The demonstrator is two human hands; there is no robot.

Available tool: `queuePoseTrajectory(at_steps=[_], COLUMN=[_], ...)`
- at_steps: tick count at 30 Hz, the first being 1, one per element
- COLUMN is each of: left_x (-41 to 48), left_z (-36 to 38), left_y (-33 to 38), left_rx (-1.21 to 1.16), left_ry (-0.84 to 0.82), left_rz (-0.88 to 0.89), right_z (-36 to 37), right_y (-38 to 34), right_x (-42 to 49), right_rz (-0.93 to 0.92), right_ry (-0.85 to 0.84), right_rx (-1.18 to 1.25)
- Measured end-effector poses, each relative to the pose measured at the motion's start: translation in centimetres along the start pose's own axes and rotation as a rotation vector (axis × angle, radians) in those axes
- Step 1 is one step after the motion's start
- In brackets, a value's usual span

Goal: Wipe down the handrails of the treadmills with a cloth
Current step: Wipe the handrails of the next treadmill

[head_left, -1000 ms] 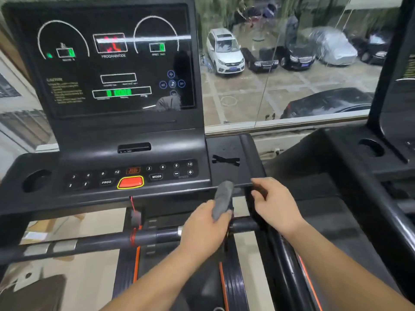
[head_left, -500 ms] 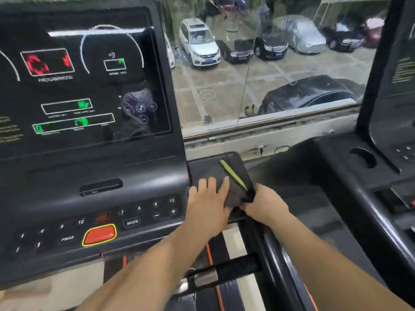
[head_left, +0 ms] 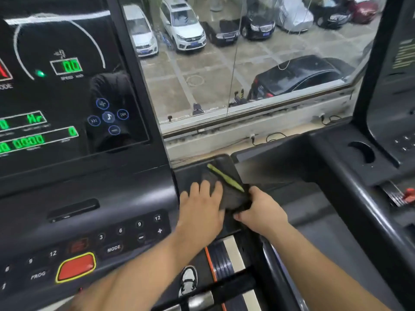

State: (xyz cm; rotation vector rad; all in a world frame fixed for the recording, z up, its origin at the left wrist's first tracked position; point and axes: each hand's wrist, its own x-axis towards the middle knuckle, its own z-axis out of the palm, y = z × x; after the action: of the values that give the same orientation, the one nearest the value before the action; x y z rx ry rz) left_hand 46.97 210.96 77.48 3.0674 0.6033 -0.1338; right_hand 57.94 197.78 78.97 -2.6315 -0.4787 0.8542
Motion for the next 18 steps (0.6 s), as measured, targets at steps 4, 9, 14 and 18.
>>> queuePoseTrajectory(at_steps=[4,9,14,18], left_x=[4.8,5.0,1.2,6.1], left_z=[0.2,-0.7,0.5,-0.9], left_y=[-2.3,0.8,-0.8,-1.0], left_rx=[0.060,-0.019,-0.003,-0.053], left_ry=[0.002,-0.067,0.012,-0.011], left_rz=[0.066,-0.115,0.187,-0.092], right_z=[-0.2,-0.1,-0.2,0.1], right_y=[0.1,0.0,0.1,0.3], right_x=[0.1,-0.4,-0.6,-1.0], right_rz=[0.004,0.002,-0.018,0.004], right_ry=[-0.013,0.008,0.013,0.024], right_rx=[-0.001,0.001,0.029,-0.010])
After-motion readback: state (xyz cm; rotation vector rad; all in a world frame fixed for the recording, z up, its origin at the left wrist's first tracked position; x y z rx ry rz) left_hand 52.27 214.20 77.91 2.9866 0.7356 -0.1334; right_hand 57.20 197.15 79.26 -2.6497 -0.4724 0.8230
